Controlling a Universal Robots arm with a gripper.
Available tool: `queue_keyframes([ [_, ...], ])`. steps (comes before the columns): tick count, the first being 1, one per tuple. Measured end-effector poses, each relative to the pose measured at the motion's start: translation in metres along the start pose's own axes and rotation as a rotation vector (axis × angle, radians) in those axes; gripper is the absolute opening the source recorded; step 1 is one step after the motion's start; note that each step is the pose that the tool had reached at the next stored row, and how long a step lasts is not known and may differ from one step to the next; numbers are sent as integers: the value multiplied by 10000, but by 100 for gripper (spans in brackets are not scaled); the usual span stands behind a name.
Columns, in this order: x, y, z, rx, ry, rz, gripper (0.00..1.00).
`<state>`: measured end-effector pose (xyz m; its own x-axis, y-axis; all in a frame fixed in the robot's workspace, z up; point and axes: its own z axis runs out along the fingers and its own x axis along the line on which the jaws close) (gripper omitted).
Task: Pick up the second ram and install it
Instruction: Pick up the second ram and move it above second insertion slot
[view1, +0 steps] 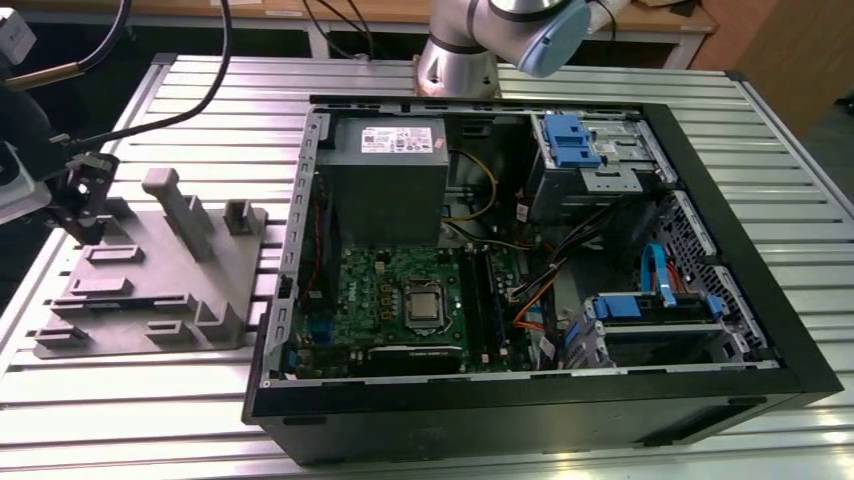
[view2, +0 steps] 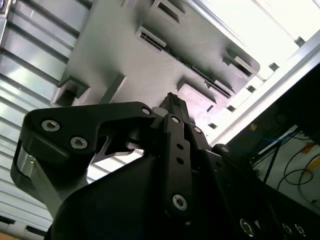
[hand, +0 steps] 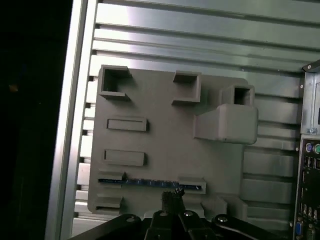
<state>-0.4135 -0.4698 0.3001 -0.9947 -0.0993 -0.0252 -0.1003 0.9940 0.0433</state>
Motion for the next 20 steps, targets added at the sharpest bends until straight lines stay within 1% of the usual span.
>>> queue_keyframes([
  [15, 13, 1, 2, 15, 107, -2267, 11],
  [20, 16, 1, 3, 6, 141, -3064, 11],
])
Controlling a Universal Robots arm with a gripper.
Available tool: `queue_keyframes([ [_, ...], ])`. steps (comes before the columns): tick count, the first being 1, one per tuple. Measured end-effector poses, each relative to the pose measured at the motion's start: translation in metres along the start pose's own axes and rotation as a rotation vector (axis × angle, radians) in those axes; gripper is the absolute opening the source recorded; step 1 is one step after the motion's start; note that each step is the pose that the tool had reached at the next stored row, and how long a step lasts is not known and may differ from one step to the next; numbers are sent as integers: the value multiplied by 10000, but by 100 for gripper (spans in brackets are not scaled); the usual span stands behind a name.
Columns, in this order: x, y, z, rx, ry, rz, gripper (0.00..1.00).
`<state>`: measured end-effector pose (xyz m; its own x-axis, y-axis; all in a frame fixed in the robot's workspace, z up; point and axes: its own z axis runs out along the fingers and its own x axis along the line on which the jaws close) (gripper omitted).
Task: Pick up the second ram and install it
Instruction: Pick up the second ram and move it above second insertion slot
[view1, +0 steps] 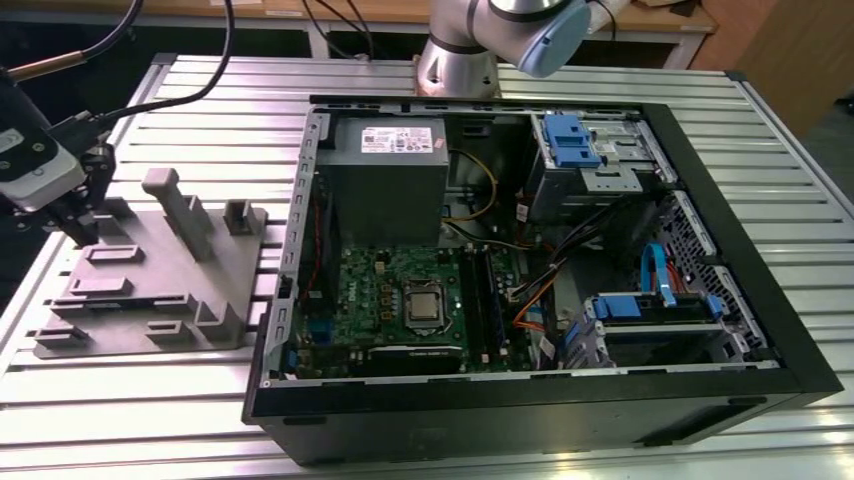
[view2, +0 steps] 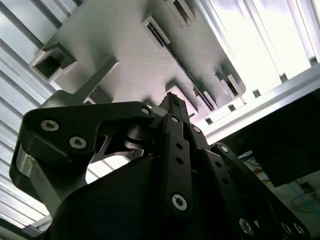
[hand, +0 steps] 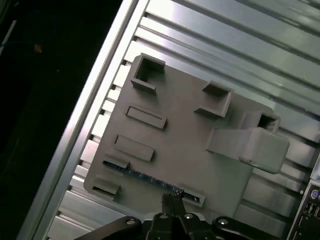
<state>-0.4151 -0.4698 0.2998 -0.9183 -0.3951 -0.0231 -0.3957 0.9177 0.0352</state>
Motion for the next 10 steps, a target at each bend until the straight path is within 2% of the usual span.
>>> queue_keyframes([
  [10, 7, 3, 3, -33, 55, -1539, 11],
])
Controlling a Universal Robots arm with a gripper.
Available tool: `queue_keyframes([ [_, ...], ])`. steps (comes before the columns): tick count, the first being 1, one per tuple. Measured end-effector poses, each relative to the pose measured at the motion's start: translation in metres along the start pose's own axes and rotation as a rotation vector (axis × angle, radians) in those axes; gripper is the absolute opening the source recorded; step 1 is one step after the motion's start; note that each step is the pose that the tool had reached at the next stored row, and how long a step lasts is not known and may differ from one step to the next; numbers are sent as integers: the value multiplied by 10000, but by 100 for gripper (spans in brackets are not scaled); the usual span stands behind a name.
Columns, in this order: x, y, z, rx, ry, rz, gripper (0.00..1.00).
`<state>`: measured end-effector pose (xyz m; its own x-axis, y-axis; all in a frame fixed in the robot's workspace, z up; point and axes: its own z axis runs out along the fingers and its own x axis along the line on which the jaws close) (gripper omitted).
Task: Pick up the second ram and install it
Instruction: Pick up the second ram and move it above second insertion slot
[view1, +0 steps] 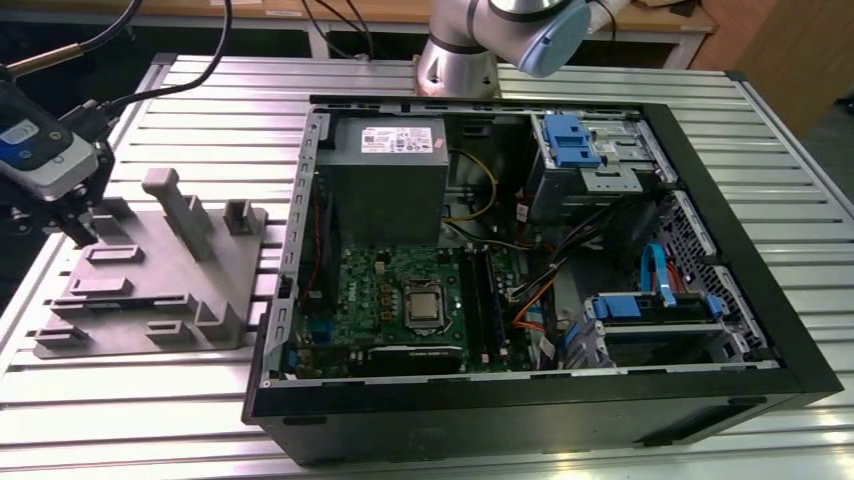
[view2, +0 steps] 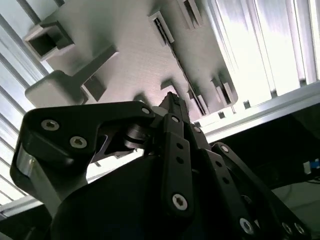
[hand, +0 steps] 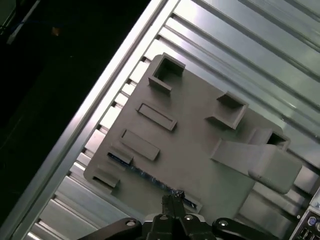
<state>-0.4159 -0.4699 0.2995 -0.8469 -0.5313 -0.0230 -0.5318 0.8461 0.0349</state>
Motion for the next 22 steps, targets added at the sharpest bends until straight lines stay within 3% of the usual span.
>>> queue_keyframes([
  [22, 4, 0, 46, -87, 131, -3752, 11],
])
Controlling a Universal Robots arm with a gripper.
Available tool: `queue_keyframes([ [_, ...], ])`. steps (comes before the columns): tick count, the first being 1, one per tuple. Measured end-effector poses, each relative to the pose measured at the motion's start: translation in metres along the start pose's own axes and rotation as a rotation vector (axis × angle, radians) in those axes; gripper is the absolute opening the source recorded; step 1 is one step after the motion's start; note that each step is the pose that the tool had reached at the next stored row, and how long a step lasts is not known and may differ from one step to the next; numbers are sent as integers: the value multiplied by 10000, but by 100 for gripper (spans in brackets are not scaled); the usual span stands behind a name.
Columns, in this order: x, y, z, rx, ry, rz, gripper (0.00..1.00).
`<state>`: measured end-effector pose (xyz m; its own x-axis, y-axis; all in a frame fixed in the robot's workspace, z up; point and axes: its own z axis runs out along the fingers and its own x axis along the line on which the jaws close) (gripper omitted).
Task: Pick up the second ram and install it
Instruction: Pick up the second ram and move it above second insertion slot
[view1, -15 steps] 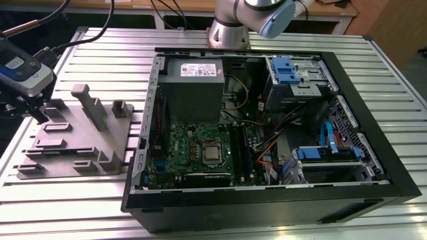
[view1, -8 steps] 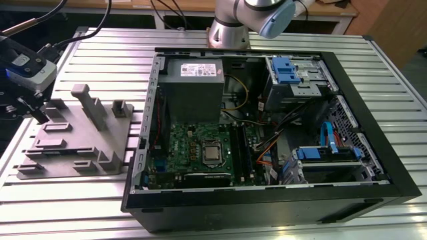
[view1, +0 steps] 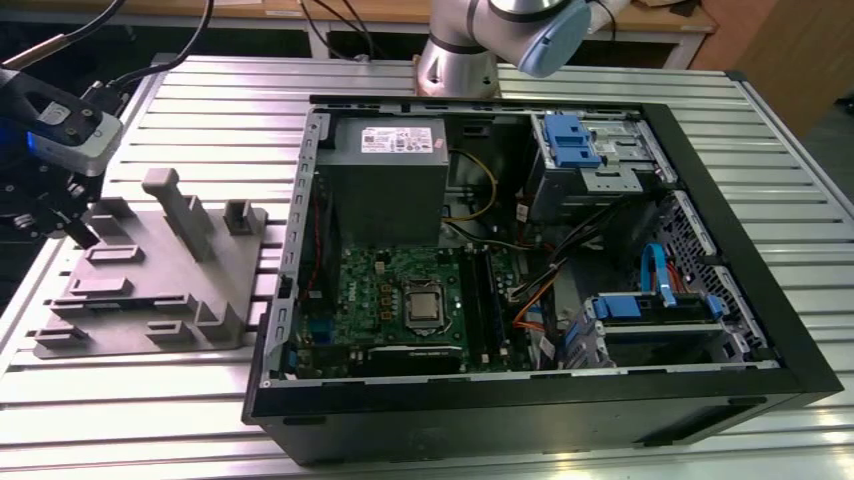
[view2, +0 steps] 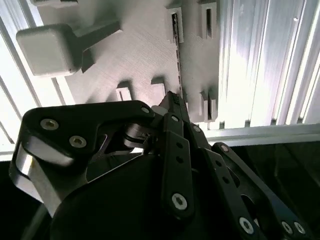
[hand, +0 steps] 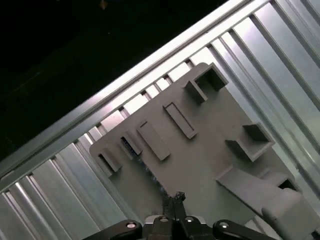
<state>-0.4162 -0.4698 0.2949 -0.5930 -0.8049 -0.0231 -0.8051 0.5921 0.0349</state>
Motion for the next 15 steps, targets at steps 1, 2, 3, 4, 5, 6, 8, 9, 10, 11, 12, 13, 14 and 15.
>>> queue_keyframes([
  [1, 0, 0, 4, -5, 5, -181, 11],
  [2, 0, 0, 9, -13, 5, -360, 11],
  [3, 1, 0, 14, -25, 0, -539, 11],
  [4, 0, 0, 17, -33, 3, -717, 11],
  [5, 0, 0, 21, -39, 9, -912, 11],
  [6, 0, -1, 23, -44, 16, -1093, 11],
  [8, 1, -1, 29, -52, 27, -1453, 11],
  [9, 1, -1, 32, -57, 33, -1632, 11],
  [10, 1, -1, 35, -61, 40, -1811, 11],
  [11, 1, -1, 41, -65, 45, -1991, 11],
  [12, 1, -1, 46, -70, 52, -2186, 11],
  [13, 1, -2, 51, -74, 60, -2367, 11],
  [14, 1, -2, 56, -79, 67, -2546, 11],
  [15, 1, -2, 61, -83, 73, -2726, 11],
])
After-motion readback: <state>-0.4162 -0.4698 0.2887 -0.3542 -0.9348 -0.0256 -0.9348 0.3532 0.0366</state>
